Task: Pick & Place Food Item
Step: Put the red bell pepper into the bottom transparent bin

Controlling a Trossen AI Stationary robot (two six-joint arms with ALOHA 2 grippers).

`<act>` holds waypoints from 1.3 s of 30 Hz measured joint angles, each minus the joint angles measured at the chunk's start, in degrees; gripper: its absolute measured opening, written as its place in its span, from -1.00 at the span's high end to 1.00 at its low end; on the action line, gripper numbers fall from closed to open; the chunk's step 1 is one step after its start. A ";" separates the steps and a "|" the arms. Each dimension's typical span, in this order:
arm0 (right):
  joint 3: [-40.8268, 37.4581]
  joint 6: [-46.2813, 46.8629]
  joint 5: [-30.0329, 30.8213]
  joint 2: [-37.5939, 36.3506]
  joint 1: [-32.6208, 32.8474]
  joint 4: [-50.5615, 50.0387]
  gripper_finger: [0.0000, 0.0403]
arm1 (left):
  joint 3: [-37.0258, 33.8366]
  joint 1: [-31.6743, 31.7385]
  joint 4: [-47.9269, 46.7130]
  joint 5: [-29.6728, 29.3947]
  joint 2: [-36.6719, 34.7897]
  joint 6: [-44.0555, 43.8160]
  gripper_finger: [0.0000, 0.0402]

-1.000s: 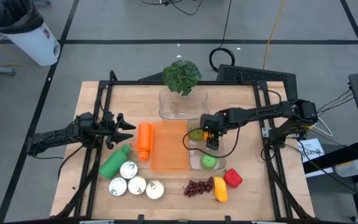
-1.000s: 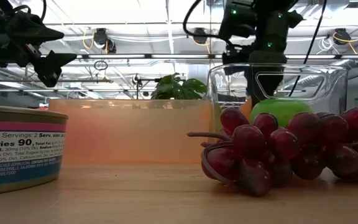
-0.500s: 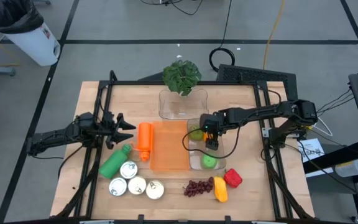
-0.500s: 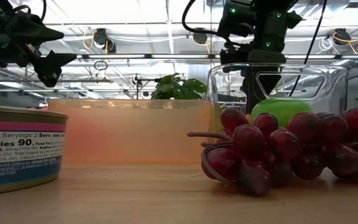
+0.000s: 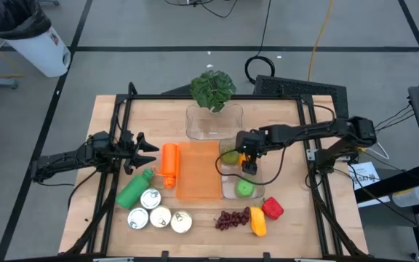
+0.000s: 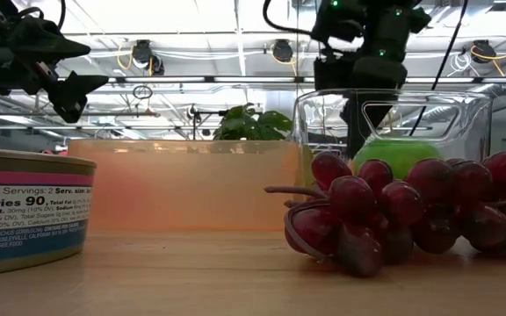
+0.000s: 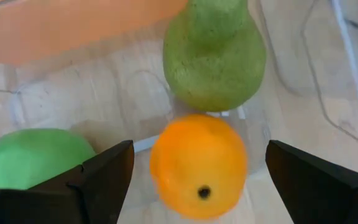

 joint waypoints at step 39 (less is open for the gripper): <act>0.00 63.08 5.58 -9.63 45.18 -17.28 -0.69 | 0.00 0.00 0.00 0.00 0.00 0.04 -0.21</act>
